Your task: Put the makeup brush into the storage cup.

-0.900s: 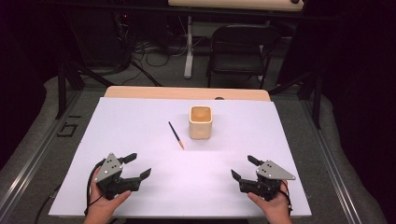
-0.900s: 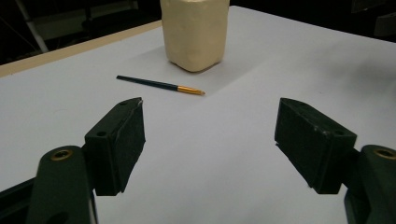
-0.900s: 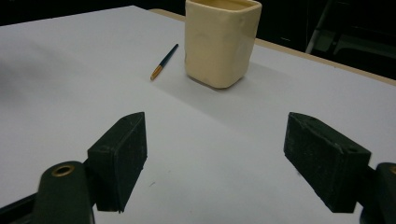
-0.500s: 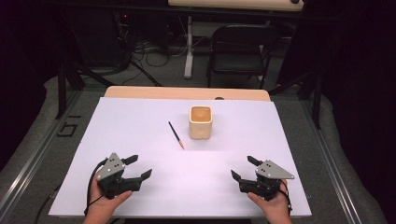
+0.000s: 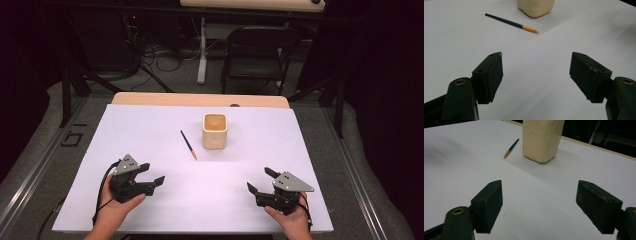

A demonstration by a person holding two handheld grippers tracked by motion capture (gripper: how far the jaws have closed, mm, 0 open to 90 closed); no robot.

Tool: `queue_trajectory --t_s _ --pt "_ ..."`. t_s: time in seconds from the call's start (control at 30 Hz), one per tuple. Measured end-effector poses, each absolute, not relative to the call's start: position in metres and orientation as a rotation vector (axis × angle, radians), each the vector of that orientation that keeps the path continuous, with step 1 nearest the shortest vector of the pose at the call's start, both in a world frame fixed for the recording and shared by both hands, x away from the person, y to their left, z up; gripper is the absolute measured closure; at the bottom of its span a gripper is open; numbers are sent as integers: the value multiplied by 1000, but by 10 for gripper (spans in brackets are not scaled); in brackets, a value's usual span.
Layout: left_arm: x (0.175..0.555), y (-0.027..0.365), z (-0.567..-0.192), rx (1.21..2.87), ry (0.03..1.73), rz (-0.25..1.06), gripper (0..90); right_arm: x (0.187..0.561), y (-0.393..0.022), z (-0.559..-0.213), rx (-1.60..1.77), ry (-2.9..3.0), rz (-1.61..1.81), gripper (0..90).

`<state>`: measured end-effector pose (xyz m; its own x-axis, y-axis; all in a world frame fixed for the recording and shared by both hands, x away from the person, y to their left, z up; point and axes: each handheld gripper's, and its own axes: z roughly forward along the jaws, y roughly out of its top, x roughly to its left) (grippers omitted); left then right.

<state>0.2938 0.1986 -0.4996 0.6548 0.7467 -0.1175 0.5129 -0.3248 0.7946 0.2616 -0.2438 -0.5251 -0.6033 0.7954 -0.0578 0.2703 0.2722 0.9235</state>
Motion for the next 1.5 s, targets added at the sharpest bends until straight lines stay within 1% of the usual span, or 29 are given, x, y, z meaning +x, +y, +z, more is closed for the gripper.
queue_trajectory --t_s 0.4,0.8,1.03,1.27,1.5 --pt "313 188 -484 2077 1066 320 283 262 -247 -526 976 2029 1310 212" --pt "325 174 -475 2162 1093 314 284 263 -246 -527 980 2028 1313 212" --pt "335 167 -475 2233 1161 237 284 263 -246 -528 988 2036 1310 212" --pt "349 156 -471 2319 1176 236 300 263 -246 -528 998 2041 1303 212" --pt "368 146 -473 2349 1220 211 301 264 -247 -529 1007 2041 1305 212"
